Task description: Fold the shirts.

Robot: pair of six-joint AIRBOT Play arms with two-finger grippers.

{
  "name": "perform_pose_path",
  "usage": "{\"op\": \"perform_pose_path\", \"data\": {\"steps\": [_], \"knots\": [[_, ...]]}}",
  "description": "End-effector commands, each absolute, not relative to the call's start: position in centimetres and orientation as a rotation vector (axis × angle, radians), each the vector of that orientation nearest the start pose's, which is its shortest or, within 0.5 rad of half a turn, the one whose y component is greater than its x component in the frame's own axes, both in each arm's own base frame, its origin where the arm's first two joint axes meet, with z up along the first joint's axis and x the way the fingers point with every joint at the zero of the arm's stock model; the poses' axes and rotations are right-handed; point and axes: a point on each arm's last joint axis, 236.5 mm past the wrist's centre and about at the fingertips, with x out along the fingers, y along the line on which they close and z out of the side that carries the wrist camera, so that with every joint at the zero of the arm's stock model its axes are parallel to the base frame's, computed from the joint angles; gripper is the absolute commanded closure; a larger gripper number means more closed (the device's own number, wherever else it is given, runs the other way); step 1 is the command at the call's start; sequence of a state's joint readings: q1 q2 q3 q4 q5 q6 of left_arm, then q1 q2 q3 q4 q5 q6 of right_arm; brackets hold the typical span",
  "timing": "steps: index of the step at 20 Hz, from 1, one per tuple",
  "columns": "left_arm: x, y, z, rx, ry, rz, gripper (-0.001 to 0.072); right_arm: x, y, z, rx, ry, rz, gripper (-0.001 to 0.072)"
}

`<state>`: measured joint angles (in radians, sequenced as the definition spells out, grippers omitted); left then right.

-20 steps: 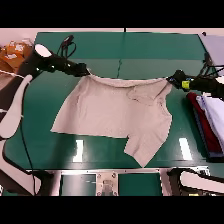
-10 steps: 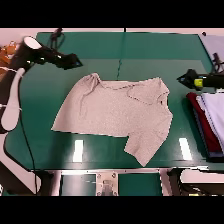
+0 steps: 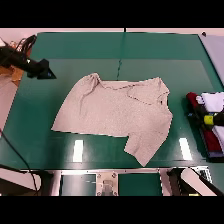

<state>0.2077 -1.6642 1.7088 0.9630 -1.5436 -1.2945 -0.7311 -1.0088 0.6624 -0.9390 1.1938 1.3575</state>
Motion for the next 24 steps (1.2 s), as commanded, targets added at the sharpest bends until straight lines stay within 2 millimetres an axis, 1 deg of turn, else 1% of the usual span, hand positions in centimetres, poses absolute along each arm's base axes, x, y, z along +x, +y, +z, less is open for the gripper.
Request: {"op": "perform_pose_path", "data": {"steps": [1, 3, 4, 5, 6, 8, 9, 10, 12, 13, 14, 16, 17, 19, 20, 22, 23, 24], "knots": [[37.6, -2.4, 2.6, -0.499, 1.405, -0.479, 0.0687, 21.1, -2.9, -7.7, 1.039, 1.297, -0.199, 0.0461], [33.4, 0.3, -0.1, -0.601, 1.429, -0.416, 0.0687, 20.0, -1.3, -9.3, 1.075, 1.327, -0.19, 0.0417], [31.9, 1.6, -1.1, -0.657, 1.431, -0.378, 0.0687, 19.9, -1.0, -9.8, 1.068, 1.329, -0.188, 0.0416], [31.0, 2.8, -1.9, -0.721, 1.424, -0.336, 0.0686, 20.0, -1.0, -10.2, 1.062, 1.321, -0.198, 0.0417], [30.7, 3.9, -2.5, -0.788, 1.405, -0.292, 0.0685, 20.1, -1.0, -10.5, 1.061, 1.313, -0.203, 0.0417], [29.9, 4.9, -3.1, -0.858, 1.397, -0.254, 0.0683, 20.5, -0.6, -10.8, 1.088, 1.312, -0.199, 0.0417], [29.7, 5.0, -3.2, -0.858, 1.4, -0.25, 0.0494, 20.6, -0.3, -11.1, 1.101, 1.319, -0.195, 0.0417], [29.7, 5.1, -3.3, -0.855, 1.401, -0.246, 0.0248, 20.9, 0.1, -11.3, 1.111, 1.326, -0.183, 0.0417], [29.4, 5.0, -4.0, -0.863, 1.408, -0.235, 0.0235, 21.2, 1.2, -11.9, 1.127, 1.352, -0.146, 0.0417], [29.0, 4.9, -4.8, -0.871, 1.426, -0.226, 0.0235, 21.4, 1.9, -12.0, 1.14, 1.364, -0.126, 0.0417], [28.2, 4.7, -6.0, -0.881, 1.454, -0.212, 0.0236, 21.7, 2.4, -12.0, 1.144, 1.364, -0.109, 0.0417], [26.6, 3.7, -8.4, -0.916, 1.498, -0.2, 0.0235, 22.0, 2.1, -11.9, 1.135, 1.358, -0.107, 0.0421], [26.2, 3.4, -9.4, -0.934, 1.508, -0.187, 0.0236, 22.2, 2.0, -11.7, 1.128, 1.356, -0.104, 0.0469], [25.7, 2.5, -10.2, -0.981, 1.525, -0.19, 0.0236, 22.6, 1.7, -11.4, 1.12, 1.345, -0.101, 0.0682], [25.4, 2.2, -10.5, -0.997, 1.532, -0.191, 0.0235, 22.8, 1.6, -11.3, 1.117, 1.34, -0.101, 0.0698], [25.5, 1.9, -10.9, -1.017, 1.517, -0.178, 0.0236, 23.3, 1.3, -11.0, 1.106, 1.327, -0.097, 0.0698], [25.8, 1.4, -11.0, -1.023, 1.5, -0.19, 0.0236, 23.5, 1.1, -10.8, 1.092, 1.319, -0.088, 0.0697], [26.1, 0.5, -10.9, -1.022, 1.494, -0.215, 0.0236, 23.8, 1.0, -10.7, 1.085, 1.312, -0.085, 0.0697]]}}
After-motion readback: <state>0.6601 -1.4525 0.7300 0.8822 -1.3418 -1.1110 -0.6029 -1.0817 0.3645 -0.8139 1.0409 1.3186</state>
